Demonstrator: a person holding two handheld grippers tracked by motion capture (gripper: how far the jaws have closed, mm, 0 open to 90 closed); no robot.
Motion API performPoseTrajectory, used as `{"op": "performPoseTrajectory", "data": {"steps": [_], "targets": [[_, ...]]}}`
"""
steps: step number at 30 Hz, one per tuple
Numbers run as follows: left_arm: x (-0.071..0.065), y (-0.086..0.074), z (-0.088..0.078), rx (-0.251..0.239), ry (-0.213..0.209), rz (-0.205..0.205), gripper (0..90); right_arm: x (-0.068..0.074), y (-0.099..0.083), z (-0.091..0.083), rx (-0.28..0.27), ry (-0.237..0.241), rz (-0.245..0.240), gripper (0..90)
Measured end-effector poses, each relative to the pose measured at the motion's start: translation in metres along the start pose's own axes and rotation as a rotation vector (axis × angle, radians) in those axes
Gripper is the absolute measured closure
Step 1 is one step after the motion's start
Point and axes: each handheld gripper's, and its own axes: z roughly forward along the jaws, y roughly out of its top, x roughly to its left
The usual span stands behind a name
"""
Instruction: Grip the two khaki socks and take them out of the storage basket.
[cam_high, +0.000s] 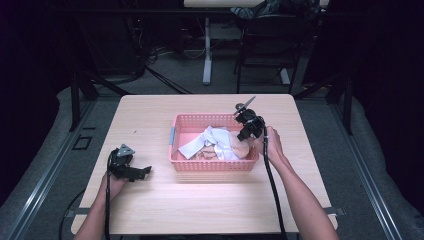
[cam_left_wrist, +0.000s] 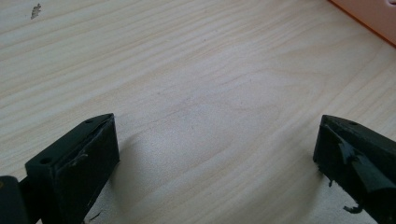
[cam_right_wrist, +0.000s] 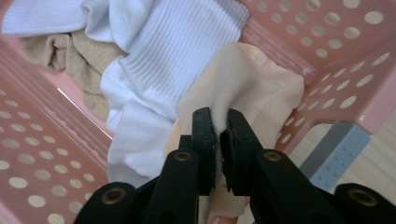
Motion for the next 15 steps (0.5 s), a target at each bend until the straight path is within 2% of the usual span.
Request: {"op": "performPoseTrajectory", "data": {"steps": [3, 4, 5, 6, 11, 15], "targets": [[0.0, 0.0, 0.0, 0.0, 0.0, 0.0, 0.0, 0.0, -0.002, -0.002, -0.021, 0.004, 0.015, 85.5], [0.0, 0.0, 0.0, 0.0, 0.0, 0.001, 0.0, -0.001, -0.002, -0.004, -0.014, 0.002, 0.006, 85.5], [0.0, 0.0, 0.0, 0.001, 0.0, 0.001, 0.0, 0.0, -0.003, -0.003, -0.033, 0.005, 0.023, 85.5], [0.0, 0.0, 0.0, 0.0, 0.0, 0.001, 0.0, -0.001, -0.003, -0.006, -0.022, 0.004, 0.007, 85.5], [0.0, 0.0, 0.0, 0.001, 0.0, 0.002, 0.0, 0.0, -0.003, -0.012, -0.04, 0.012, 0.004, 85.0], [0.0, 0.0, 0.0, 0.0, 0.0, 0.0, 0.0, 0.001, -0.003, -0.018, -0.058, 0.001, 0.001, 85.1]]}}
